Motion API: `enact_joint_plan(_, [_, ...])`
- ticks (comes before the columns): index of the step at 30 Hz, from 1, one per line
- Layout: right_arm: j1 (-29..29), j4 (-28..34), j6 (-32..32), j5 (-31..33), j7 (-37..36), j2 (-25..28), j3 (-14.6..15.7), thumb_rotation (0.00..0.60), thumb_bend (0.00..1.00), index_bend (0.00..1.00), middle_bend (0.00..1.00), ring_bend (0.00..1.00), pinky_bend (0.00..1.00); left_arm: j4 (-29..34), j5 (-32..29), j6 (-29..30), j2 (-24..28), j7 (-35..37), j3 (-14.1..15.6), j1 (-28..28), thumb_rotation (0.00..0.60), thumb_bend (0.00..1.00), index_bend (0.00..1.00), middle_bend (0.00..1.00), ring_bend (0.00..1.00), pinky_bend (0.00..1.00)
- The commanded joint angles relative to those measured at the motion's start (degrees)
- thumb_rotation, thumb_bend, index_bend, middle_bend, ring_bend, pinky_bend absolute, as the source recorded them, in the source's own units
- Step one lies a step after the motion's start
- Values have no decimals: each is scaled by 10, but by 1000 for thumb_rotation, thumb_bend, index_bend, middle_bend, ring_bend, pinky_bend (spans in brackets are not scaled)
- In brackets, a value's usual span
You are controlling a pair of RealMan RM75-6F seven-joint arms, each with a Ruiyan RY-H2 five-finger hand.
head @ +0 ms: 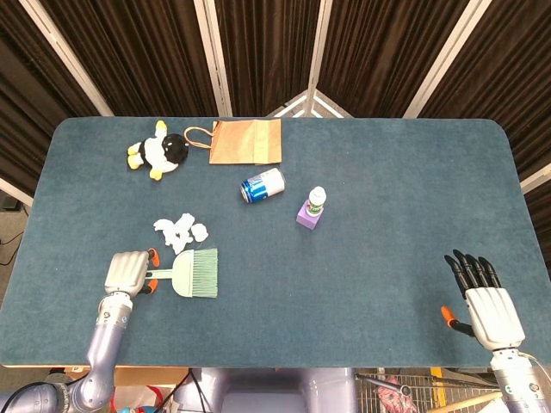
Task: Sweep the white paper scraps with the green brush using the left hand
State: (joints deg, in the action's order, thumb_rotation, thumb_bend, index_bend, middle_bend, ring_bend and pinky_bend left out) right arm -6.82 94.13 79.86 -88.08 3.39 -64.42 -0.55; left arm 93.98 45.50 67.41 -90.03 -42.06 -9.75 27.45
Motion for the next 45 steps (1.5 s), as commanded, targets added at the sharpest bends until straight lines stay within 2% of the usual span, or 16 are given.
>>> enact_joint_plan(1, [0,0,0,0,0,0,0,600,321,0,0,0,13,-5,-7,-1,-4,2,2,3,600,415,440,1000,1000,1000])
enact_joint_plan(11, [1,1,0,2,2,0,0,600,321,0,0,0,12,-34,-18,-4,-32,-2,10,21,600,447,480,1000,1000,1000])
enact_joint_plan(13, [1,1,0,2,3,0,0,600,321,0,0,0,12,-37,-20,-3,-35,-2,11,22,600,482,529,1000,1000,1000])
enact_joint_plan(15, [1,1,1,2,2,0,0,600,321,0,0,0,12,-37,-22,-2,-36,0,12,23,600,556,599,1000,1000,1000])
enact_joint_plan(17, [1,1,1,2,2,0,0,600,321,0,0,0,12,-34,-19,1,-35,4,12,22,600,620,628,1000,1000,1000])
enact_joint_plan(19, [1,0,1,1,1,0,0,600,321,0,0,0,12,-26,-8,7,-30,12,13,21,600,671,641,1000,1000,1000])
enact_joint_plan(21, [1,0,1,1,1,0,0,600,321,0,0,0,12,16,15,21,-8,26,8,17,600,713,655,1000,1000,1000])
enact_joint_plan(26, [0,1,1,0,3,0,0,600,321,0,0,0,12,80,36,36,28,24,3,18,600,751,674,1000,1000,1000])
enact_joint_plan(32, [0,2,0,1,4,0,0,600,321,0,0,0,12,141,41,55,53,7,-23,36,600,753,673,1000,1000,1000])
enact_joint_plan(36, [1,3,0,2,2,0,0,600,321,0,0,0,12,150,3,54,46,-14,-56,64,600,762,670,1000,1000,1000])
enact_joint_plan(42, [1,4,0,7,-4,2,-2,600,321,0,0,0,12,97,-79,26,10,-61,-96,128,600,765,668,1000,1000,1000])
enact_joint_plan(45, [-1,-1,-7,13,-10,2,-4,600,321,0,0,0,12,36,-129,7,-21,-91,-113,174,600,770,668,1000,1000,1000])
